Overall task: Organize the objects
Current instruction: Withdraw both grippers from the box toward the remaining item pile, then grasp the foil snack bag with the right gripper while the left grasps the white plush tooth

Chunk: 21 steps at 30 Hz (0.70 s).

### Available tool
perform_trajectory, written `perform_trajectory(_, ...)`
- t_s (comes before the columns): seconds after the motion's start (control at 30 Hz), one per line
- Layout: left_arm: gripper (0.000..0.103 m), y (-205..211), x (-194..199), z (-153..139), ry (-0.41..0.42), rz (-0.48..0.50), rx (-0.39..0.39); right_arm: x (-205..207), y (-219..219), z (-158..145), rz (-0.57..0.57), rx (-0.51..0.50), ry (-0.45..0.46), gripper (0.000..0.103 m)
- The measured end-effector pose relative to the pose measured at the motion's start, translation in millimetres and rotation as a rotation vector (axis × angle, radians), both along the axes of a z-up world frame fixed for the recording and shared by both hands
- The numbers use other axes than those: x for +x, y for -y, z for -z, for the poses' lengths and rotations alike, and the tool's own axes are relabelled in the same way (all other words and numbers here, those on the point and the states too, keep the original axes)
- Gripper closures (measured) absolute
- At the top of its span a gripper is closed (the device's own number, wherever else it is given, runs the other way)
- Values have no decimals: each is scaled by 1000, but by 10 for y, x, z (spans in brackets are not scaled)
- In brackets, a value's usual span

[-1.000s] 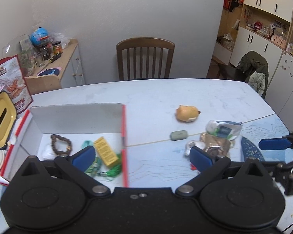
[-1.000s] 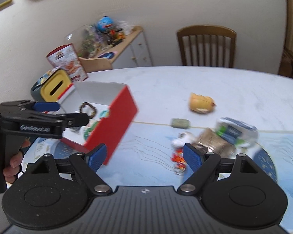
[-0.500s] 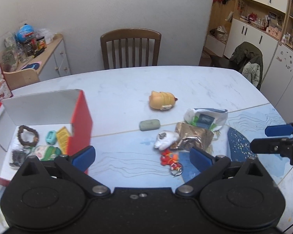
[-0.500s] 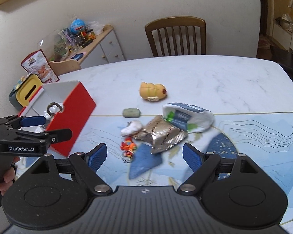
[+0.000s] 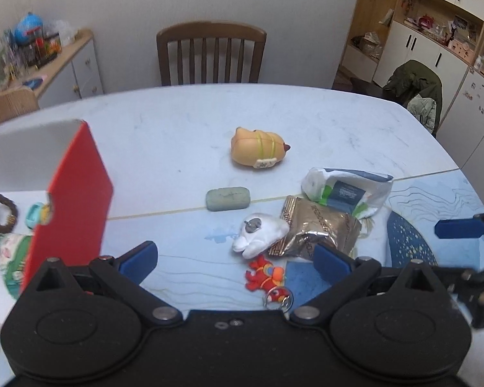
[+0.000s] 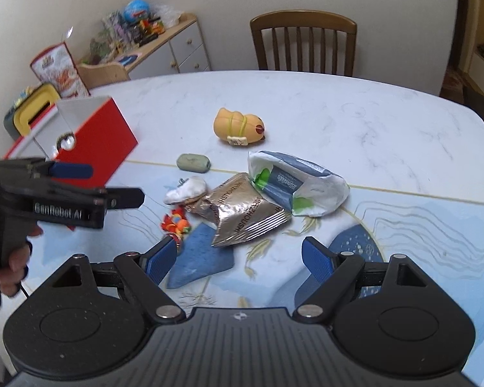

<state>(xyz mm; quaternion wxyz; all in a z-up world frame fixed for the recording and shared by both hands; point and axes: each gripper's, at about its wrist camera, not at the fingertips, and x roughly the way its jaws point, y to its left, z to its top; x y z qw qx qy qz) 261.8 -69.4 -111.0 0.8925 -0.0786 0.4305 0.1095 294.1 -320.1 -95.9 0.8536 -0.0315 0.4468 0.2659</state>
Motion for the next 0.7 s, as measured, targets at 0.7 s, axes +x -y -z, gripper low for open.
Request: perform_trajectory(0.7,3,-145,613,475,-101,28,-90,608,-505,511,-241,-110,44,18)
